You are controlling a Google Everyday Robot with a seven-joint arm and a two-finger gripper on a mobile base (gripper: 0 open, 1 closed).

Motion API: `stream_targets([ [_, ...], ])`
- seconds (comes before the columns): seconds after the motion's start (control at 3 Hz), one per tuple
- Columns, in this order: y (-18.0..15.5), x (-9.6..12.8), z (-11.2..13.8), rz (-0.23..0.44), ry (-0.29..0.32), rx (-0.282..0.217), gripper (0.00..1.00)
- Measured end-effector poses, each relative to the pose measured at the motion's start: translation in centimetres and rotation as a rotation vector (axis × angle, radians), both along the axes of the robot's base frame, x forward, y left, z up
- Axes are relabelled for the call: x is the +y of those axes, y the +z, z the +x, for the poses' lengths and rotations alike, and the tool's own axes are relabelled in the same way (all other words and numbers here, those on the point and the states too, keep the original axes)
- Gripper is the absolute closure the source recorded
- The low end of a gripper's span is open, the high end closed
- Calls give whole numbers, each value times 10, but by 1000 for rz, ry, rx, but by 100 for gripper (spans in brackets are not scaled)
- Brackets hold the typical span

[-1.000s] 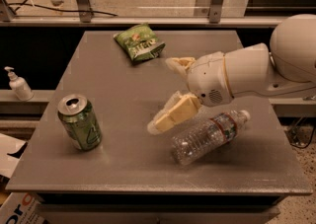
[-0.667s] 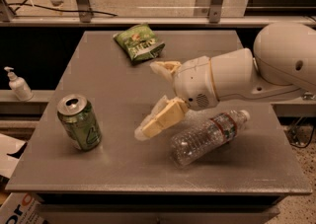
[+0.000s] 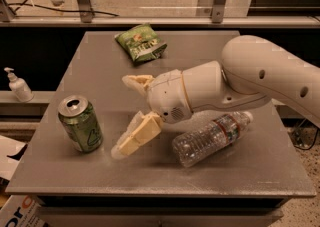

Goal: Pick green can

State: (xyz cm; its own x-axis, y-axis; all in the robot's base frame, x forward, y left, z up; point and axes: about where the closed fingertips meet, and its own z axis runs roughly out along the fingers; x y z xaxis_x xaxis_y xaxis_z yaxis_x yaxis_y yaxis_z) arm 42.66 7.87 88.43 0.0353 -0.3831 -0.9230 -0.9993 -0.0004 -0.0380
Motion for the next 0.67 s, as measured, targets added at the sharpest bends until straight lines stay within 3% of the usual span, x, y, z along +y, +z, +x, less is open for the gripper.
stream_targets([
  [0.67, -17, 46, -15, -6, 82, 10, 0],
])
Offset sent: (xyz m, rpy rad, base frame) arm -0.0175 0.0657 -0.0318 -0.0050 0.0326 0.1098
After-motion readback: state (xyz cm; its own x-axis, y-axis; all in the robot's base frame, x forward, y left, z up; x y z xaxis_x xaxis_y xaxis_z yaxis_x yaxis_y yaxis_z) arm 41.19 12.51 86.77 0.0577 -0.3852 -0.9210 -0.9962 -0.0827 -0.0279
